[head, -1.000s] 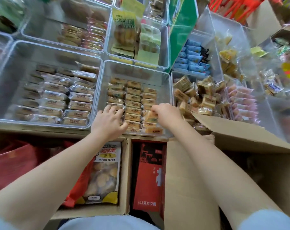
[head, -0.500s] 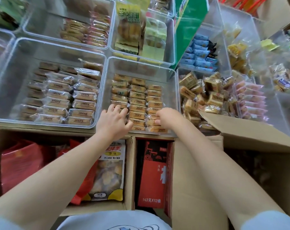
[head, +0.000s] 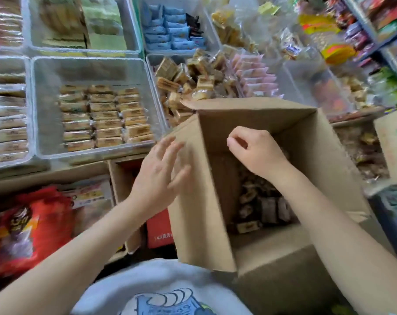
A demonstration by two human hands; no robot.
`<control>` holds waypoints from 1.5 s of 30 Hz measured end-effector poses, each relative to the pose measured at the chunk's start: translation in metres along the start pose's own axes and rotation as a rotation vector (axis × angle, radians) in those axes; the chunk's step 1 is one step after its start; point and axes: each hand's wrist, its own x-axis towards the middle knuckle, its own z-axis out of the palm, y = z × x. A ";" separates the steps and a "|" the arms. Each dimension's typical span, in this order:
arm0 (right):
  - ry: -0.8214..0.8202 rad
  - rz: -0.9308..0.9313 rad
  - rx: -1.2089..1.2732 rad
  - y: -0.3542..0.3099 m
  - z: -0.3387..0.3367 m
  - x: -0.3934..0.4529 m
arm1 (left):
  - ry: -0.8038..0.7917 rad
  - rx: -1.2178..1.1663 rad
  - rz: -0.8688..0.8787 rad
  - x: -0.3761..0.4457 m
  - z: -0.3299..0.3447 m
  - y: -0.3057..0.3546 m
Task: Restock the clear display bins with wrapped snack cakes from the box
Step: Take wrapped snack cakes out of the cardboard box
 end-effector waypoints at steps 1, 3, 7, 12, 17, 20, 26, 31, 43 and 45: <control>-0.087 0.044 -0.044 0.018 0.007 -0.005 | -0.012 -0.077 -0.004 -0.011 0.014 0.020; -0.301 0.081 -0.192 0.047 0.026 -0.012 | -0.006 -0.171 -0.032 -0.028 0.040 0.049; -0.696 0.072 -0.376 0.085 0.086 -0.010 | 0.058 -0.326 -0.129 -0.042 0.071 0.068; -0.861 -0.033 -0.399 0.120 0.147 0.001 | 0.109 -0.403 -0.166 -0.042 0.075 0.069; -0.939 -0.069 -0.436 0.133 0.202 -0.001 | 0.125 -0.388 -0.188 -0.042 0.077 0.069; -0.884 -0.093 -0.425 0.132 0.228 -0.013 | 0.133 -0.379 -0.203 -0.042 0.079 0.071; -0.831 0.106 -0.114 0.131 0.186 0.017 | 0.130 -0.355 -0.214 -0.040 0.078 0.075; -0.753 0.341 0.633 0.102 0.091 0.036 | 0.206 -0.237 -0.226 -0.028 0.061 0.074; -0.306 0.231 1.309 -0.050 0.001 -0.017 | 0.416 -0.179 0.115 0.001 -0.011 0.075; -0.298 0.205 1.182 -0.077 0.004 -0.014 | 0.450 -0.267 0.067 -0.004 -0.040 0.064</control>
